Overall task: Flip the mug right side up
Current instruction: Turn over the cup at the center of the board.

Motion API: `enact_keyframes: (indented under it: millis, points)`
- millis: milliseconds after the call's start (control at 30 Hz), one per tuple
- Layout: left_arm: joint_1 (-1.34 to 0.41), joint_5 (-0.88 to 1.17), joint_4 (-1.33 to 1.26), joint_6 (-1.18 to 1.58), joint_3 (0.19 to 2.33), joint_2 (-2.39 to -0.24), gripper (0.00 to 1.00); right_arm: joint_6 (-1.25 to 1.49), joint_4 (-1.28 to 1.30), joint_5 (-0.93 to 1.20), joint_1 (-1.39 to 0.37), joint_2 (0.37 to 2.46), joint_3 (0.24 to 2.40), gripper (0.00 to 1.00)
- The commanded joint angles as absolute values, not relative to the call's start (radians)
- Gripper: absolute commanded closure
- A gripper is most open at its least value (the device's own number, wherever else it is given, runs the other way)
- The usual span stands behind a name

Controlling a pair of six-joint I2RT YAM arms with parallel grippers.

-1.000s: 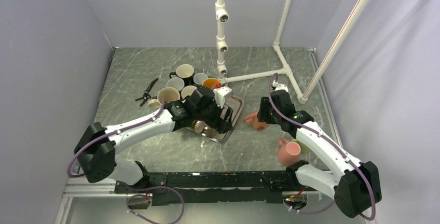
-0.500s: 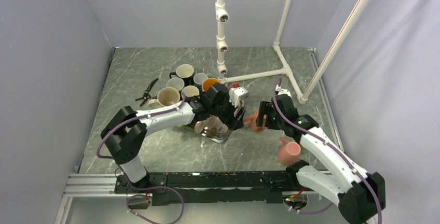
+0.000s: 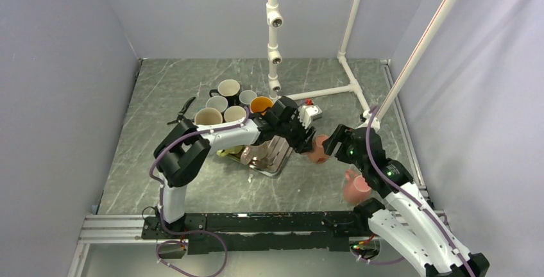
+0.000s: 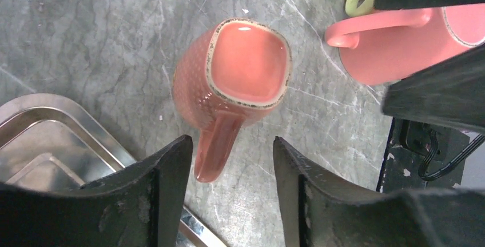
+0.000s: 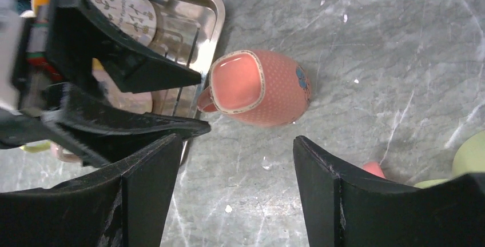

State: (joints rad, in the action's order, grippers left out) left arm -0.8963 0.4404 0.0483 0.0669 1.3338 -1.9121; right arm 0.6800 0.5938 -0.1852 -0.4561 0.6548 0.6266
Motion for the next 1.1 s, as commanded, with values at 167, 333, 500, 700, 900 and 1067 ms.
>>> enact_keyframes:
  millis: [167, 333, 500, 700, 900, 1067]
  points:
    - [-0.897, 0.483, 0.040, 0.052, 1.393, -1.969, 0.55, 0.769, 0.566, -0.207, -0.459, 0.555, 0.605, 0.26]
    - [-0.898, 0.512, 0.052, 0.048, 1.407, -1.985, 0.58, 0.819, 0.555, -0.190, -0.459, 0.521, 0.576, 0.27]
    - [-0.910, 0.520, 0.052, 0.040, 1.410, -1.998, 0.59, 0.839, 0.578, -0.211, -0.459, 0.508, 0.581, 0.27]
    - [-0.921, 0.494, 0.087, 0.020, 1.447, -2.020, 0.66, 0.847, 0.594, -0.225, -0.459, 0.487, 0.590, 0.27]
    - [-0.926, 0.461, 0.111, 0.012, 1.481, -2.020, 0.97, 0.856, 0.611, -0.225, -0.459, 0.458, 0.590, 0.27]
    - [-0.926, 0.421, 0.060, 0.052, 1.477, -1.991, 0.97, 0.863, 0.592, -0.203, -0.459, 0.411, 0.567, 0.27]
